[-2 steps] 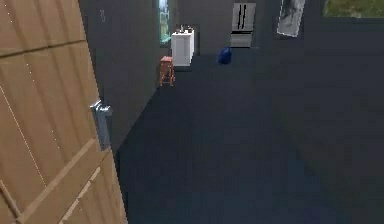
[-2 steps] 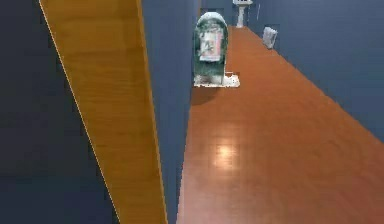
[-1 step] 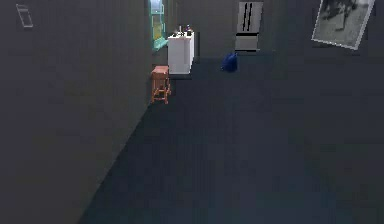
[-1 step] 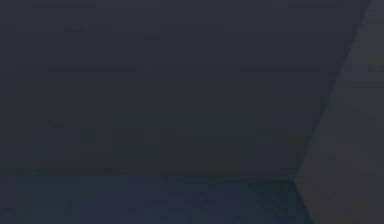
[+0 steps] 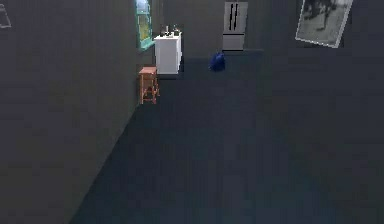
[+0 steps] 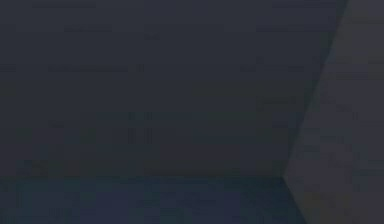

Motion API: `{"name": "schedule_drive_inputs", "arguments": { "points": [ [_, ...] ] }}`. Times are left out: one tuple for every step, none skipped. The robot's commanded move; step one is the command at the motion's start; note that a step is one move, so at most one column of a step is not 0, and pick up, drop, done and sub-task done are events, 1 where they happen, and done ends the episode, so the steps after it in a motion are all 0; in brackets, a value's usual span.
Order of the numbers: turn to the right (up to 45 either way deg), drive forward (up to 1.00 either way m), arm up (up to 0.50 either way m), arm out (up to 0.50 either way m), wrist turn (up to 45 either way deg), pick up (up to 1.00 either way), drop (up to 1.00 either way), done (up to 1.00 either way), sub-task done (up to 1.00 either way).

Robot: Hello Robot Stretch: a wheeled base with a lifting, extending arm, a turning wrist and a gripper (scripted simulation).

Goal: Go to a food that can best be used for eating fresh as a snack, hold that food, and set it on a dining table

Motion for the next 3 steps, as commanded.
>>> {"name": "schedule_drive_inputs", "arguments": {
  "points": [
    [0.0, 1.0, 0.0, 0.0, 0.0, 0.0, 0.0, 0.0, 0.0],
    [0.0, 1.0, 0.0, 0.0, 0.0, 0.0, 0.0, 0.0, 0.0],
    [0.0, 1.0, 0.0, 0.0, 0.0, 0.0, 0.0, 0.0, 0.0]
  ]
}}
